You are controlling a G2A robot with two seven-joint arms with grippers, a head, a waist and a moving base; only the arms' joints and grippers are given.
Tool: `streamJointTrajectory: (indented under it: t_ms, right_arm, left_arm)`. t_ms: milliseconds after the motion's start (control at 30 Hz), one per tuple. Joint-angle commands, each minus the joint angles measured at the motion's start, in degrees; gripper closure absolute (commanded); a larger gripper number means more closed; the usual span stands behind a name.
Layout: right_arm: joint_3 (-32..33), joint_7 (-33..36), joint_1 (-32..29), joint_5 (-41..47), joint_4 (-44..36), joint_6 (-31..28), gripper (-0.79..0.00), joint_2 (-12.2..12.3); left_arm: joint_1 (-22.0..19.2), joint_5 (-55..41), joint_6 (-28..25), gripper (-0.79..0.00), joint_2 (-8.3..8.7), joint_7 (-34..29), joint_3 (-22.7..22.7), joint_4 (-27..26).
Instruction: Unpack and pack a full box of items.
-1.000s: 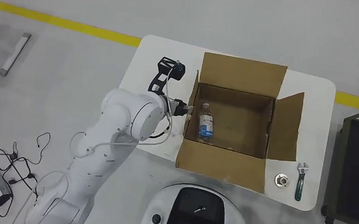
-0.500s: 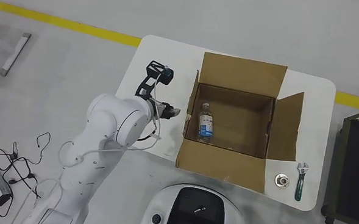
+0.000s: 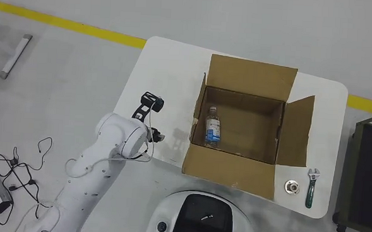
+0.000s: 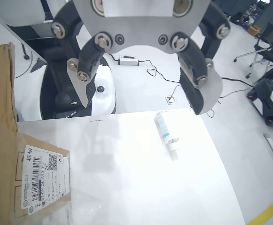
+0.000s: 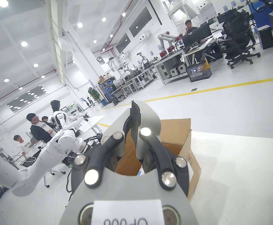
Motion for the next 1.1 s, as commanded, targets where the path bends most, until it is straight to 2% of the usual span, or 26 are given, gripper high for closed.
streamJointTrajectory:
  t_ms: [0,233,300,400,600,900,1067]
  right_arm:
    - [0.0,0.0,0.0,0.0,0.0,0.0,0.0,0.0]
    - [0.0,0.0,0.0,0.0,0.0,0.0,0.0,0.0]
    - [0.0,0.0,0.0,0.0,0.0,0.0,0.0,0.0]
    - [0.0,0.0,0.0,0.0,0.0,0.0,0.0,0.0]
    - [0.0,0.0,0.0,0.0,0.0,0.0,0.0,0.0]
    - [0.0,0.0,0.0,0.0,0.0,0.0,0.0,0.0]
    - [0.0,0.0,0.0,0.0,0.0,0.0,0.0,0.0]
  left_arm:
    - [-0.1,0.42,0.31,-0.785,0.0,0.0,0.04,0.17]
    - [-0.1,0.42,0.31,-0.785,0.0,0.0,0.04,0.17]
    - [0.84,-0.45,-0.38,-0.785,-0.05,2.45,0.29,0.85]
    - [0.91,-1.0,-1.08,-0.785,-0.12,4.4,0.32,3.93]
    - [-1.55,-3.05,-1.69,-0.785,-0.32,6.23,-0.43,12.73]
    - [-5.44,-0.45,-3.17,-0.785,-0.75,11.55,1.38,25.43]
    - [-5.44,-0.45,-3.17,-0.785,-0.75,11.55,1.38,25.43]
